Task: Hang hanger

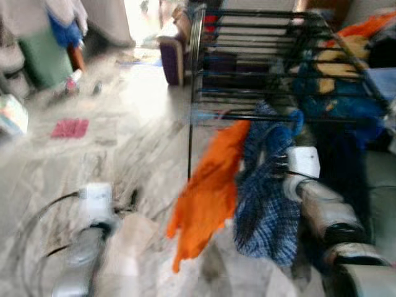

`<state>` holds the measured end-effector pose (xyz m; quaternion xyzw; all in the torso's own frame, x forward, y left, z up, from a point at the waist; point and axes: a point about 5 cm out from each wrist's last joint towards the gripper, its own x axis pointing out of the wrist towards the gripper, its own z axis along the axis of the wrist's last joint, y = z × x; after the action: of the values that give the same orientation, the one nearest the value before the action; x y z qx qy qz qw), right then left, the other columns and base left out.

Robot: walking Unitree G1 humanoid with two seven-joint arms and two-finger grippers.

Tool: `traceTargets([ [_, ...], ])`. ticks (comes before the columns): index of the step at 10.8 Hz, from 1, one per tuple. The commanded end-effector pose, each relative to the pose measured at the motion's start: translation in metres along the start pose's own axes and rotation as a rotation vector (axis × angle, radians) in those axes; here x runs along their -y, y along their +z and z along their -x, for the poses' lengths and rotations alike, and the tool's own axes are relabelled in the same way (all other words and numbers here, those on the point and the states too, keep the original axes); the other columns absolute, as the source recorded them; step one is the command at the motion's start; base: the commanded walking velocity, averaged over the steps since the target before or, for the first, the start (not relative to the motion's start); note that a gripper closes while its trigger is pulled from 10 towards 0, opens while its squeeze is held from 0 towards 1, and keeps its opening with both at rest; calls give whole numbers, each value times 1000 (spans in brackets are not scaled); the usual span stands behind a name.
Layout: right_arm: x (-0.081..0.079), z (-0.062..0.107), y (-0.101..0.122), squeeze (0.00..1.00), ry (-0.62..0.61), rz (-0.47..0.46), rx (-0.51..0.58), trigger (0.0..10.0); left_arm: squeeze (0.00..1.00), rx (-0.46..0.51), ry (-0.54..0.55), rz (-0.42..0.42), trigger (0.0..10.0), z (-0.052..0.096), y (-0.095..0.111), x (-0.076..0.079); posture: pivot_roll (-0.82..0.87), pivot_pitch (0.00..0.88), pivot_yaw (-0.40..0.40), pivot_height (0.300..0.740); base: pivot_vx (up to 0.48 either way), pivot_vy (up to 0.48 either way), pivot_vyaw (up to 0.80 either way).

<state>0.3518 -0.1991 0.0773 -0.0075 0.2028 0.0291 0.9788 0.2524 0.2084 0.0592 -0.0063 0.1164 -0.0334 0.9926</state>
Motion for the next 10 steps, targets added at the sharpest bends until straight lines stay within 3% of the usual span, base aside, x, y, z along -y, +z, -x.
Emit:
traceTargets([
  [1,26,7,0,0,-172,-61,61,10000,0,-3,-145,15,10000,-4,2,21,86,0,-15,740,0,0,0],
  [6,50,15,-4,0,-346,-100,85,10000,0,-17,-236,-29,10000,-12,5,27,71,0,1,740,0,0,0],
  [8,50,14,-4,0,-330,-111,76,10000,0,-10,-242,-27,10000,-12,5,30,73,0,-2,740,0,0,0],
  [10,43,8,2,0,-221,-96,19,10000,0,-1,-256,-26,10000,-14,7,33,80,0,-7,740,0,0,0],
])
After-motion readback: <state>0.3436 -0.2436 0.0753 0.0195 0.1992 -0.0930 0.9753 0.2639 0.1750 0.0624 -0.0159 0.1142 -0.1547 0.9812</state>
